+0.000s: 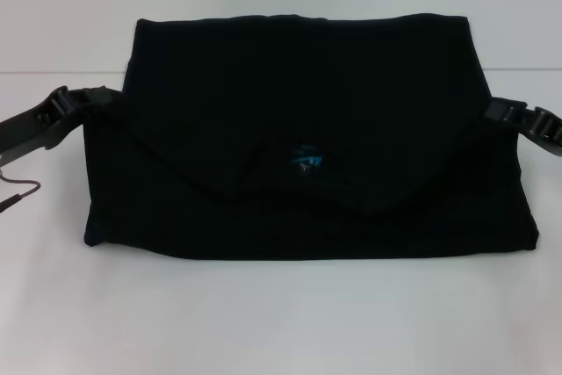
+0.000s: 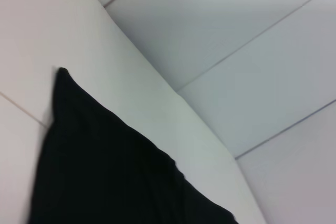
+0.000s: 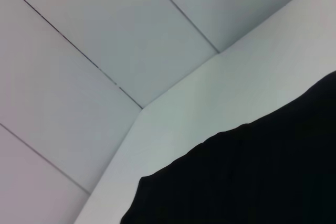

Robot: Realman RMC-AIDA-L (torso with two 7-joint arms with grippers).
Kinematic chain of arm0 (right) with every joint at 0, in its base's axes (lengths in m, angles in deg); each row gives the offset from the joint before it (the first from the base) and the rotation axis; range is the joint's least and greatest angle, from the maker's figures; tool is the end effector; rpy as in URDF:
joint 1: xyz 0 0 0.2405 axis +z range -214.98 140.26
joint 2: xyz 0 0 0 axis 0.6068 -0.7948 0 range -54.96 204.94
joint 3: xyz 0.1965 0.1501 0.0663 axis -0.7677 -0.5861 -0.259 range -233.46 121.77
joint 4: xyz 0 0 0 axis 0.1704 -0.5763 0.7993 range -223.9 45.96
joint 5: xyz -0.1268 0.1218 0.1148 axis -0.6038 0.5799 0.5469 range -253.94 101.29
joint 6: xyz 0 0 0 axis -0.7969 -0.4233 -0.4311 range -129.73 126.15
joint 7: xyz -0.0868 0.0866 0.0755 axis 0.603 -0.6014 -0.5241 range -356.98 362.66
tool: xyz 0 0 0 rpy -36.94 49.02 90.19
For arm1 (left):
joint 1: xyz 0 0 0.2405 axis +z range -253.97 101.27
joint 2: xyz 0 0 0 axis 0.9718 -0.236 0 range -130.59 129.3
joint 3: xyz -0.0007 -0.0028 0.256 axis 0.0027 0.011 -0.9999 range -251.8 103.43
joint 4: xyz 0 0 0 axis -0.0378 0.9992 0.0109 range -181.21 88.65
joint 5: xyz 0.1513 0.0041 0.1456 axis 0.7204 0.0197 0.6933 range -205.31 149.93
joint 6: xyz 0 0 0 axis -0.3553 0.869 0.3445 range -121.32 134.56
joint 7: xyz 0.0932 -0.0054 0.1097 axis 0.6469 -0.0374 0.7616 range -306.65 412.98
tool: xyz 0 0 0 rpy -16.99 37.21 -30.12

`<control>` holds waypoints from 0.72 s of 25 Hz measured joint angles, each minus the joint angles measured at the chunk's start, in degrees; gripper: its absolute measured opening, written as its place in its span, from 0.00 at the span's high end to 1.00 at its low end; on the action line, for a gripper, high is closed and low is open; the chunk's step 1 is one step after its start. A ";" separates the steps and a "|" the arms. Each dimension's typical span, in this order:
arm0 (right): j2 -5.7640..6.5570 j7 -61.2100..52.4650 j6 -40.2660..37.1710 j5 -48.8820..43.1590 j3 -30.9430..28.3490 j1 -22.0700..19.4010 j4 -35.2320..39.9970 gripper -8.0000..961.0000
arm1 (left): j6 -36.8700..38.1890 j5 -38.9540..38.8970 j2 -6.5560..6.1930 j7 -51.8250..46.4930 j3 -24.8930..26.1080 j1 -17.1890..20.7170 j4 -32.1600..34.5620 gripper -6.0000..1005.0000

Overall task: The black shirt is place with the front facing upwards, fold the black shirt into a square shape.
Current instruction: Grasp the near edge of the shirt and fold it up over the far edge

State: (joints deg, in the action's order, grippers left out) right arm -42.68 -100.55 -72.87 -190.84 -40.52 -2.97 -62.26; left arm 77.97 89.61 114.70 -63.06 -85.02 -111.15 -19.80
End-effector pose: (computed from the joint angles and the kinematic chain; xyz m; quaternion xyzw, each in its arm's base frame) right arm 0.3074 0.3762 0.0298 -0.7206 0.5264 0.3697 0.2587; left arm -0.3186 0.3798 0.0519 -0.6495 -0.6015 -0.3988 0.2394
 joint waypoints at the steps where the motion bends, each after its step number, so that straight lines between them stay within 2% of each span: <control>1: 0.00 0.00 0.00 0.00 0.00 0.00 0.00 0.96 | -0.95 -0.14 0.13 0.39 -0.05 -0.11 0.00 0.96; 12: -0.96 6.29 5.60 7.20 0.19 0.61 -1.16 0.96 | -6.39 -2.71 0.48 3.98 -1.26 -2.55 -0.02 0.94; 18: -1.30 8.73 9.12 7.14 0.52 1.57 -3.07 0.96 | -11.89 -2.75 2.21 5.77 -4.08 -3.91 -0.03 0.94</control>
State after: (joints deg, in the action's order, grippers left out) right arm -43.98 -91.82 -63.75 -183.69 -40.00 -1.40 -65.33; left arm 66.08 86.87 116.92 -57.29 -89.10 -115.06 -19.84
